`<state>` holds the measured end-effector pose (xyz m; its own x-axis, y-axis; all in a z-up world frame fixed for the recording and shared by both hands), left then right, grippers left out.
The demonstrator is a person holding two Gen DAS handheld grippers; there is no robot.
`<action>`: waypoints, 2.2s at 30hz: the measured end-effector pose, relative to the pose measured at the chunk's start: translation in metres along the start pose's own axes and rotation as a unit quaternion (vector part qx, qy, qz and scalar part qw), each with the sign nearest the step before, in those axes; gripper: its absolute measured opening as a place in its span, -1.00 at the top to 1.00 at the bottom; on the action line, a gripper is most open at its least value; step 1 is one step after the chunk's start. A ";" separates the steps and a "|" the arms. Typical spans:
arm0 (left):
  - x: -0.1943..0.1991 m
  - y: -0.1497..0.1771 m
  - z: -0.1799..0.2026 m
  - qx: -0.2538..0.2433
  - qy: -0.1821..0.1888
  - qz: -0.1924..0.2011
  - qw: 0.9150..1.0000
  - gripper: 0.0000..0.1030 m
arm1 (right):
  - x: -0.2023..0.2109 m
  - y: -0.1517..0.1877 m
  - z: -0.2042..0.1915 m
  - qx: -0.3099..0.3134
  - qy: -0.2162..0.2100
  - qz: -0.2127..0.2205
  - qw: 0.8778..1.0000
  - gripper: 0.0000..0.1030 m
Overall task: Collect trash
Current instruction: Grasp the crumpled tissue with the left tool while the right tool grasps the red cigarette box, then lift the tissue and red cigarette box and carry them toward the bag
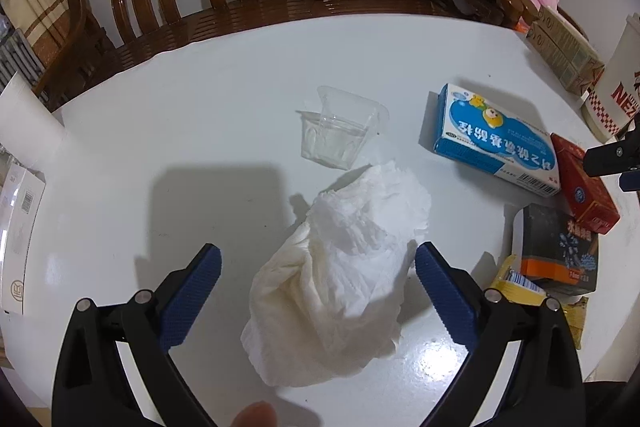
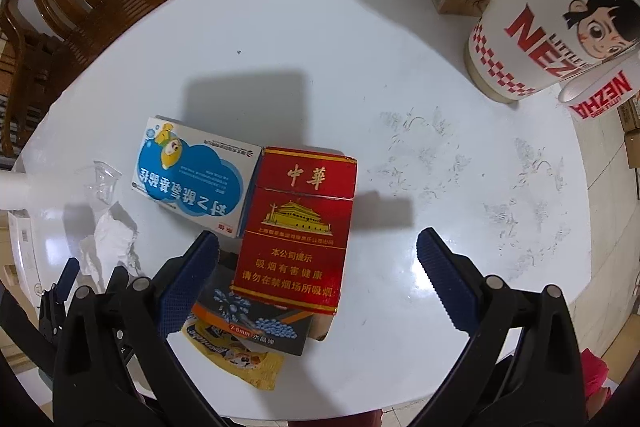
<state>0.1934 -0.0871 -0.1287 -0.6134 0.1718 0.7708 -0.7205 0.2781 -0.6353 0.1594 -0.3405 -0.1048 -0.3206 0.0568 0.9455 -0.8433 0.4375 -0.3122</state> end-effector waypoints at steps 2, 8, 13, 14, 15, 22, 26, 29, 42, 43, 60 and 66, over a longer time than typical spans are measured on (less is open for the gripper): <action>-0.002 0.001 0.001 -0.001 0.000 -0.001 1.000 -0.74 | -0.004 0.001 0.000 0.001 -0.001 -0.003 1.000 -0.88; -0.006 0.003 0.002 -0.005 -0.002 -0.006 1.000 -0.41 | -0.009 0.003 0.001 0.007 0.006 -0.005 1.000 -0.87; -0.007 0.004 0.002 0.000 -0.001 -0.008 1.000 -0.36 | -0.014 0.001 0.000 0.002 0.010 -0.007 1.000 -0.87; -0.006 0.004 0.003 -0.003 -0.001 -0.007 1.000 -0.34 | -0.016 0.001 0.001 0.001 0.010 -0.008 1.000 -0.87; -0.006 0.004 0.004 -0.004 -0.001 -0.007 1.000 -0.30 | -0.017 0.001 0.001 0.000 0.011 -0.007 1.000 -0.87; -0.005 0.003 0.004 0.002 -0.004 -0.001 1.000 -0.03 | -0.023 -0.002 -0.002 0.001 0.014 -0.009 1.000 -0.72; -0.004 0.003 0.005 0.001 -0.001 -0.002 1.000 0.11 | -0.027 -0.002 -0.001 0.003 0.017 -0.013 1.000 -0.45; -0.004 0.002 0.004 0.000 -0.003 -0.002 1.000 0.21 | -0.030 -0.002 -0.001 0.005 0.019 -0.015 1.000 -0.28; -0.004 0.001 -0.003 0.007 -0.006 0.000 1.000 0.52 | -0.029 -0.002 -0.004 0.028 0.029 0.000 0.999 -0.08; -0.004 0.001 -0.003 0.008 -0.005 0.000 1.000 0.53 | -0.028 -0.002 -0.004 0.031 0.033 0.003 0.999 -0.08; -0.003 0.002 -0.007 0.020 -0.006 -0.005 1.000 0.64 | -0.020 0.003 -0.010 0.045 0.030 0.020 0.998 -0.06; 0.001 0.001 -0.008 0.027 -0.008 -0.002 1.000 0.65 | -0.010 0.003 -0.013 0.055 0.029 0.030 0.998 -0.06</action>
<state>0.1947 -0.0787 -0.1277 -0.6149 0.1556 0.7731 -0.7392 0.2279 -0.6338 0.1658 -0.3281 -0.1143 -0.3485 0.1333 0.9278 -0.8669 0.3305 -0.3731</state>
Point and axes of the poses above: each gripper's, at about its wrist camera, not at the fingertips, and x roughly against the way its jaws point, z to its right, y to its underside, the point moved 4 cm from there along -x, roughly the way its jaws point, and after that the axes turned 13 degrees about z, right-handed, at the moved point
